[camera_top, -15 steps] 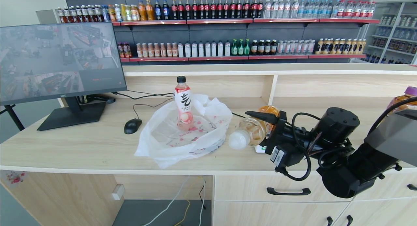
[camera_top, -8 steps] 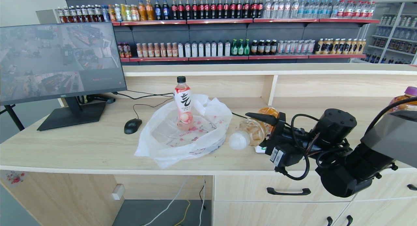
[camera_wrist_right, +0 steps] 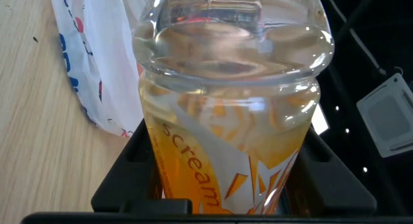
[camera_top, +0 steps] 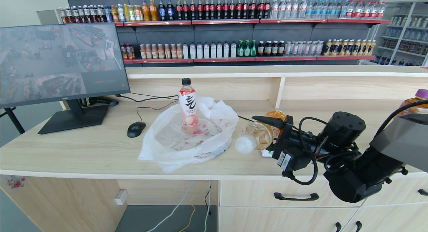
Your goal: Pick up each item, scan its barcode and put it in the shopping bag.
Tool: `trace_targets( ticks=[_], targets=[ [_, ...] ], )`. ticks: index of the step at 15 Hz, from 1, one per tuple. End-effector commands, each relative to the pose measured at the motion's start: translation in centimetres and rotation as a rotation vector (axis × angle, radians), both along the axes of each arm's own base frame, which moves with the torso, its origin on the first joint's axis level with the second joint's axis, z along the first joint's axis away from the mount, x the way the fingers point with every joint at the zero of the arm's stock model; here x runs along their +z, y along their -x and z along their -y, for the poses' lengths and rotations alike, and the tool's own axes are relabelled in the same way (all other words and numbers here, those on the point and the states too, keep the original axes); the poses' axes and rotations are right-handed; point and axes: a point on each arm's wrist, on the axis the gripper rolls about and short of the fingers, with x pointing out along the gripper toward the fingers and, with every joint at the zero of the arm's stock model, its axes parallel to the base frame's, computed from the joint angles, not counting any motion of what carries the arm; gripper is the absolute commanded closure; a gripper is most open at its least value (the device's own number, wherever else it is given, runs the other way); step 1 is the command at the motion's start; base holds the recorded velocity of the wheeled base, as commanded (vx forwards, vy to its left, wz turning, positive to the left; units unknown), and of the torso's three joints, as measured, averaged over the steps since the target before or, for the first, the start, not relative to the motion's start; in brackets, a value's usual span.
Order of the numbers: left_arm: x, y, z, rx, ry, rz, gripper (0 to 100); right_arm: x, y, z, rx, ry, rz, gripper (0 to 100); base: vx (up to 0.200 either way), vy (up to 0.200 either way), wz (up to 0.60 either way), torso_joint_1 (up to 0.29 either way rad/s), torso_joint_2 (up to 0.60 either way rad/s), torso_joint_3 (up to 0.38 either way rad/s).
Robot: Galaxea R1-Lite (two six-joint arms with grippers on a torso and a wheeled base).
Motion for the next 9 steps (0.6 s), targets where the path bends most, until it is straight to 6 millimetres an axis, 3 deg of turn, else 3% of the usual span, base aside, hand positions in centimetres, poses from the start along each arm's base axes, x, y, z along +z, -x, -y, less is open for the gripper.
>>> trace_targets(
  ticks=[1, 9],
  targets=[
    [0.0, 0.0, 0.0, 0.0, 0.0, 0.0, 0, -0.03, -0.01, -0.02, 0.001, 0.0, 0.001, 100, 0.0, 0.0, 0.0, 0.0, 0.0, 0.0],
    [0.0, 0.0, 0.0, 0.0, 0.0, 0.0, 0, 0.53, -0.09, -0.05, 0.007, -0.023, -0.015, 100, 0.0, 0.0, 0.0, 0.0, 0.0, 0.0]
  ],
)
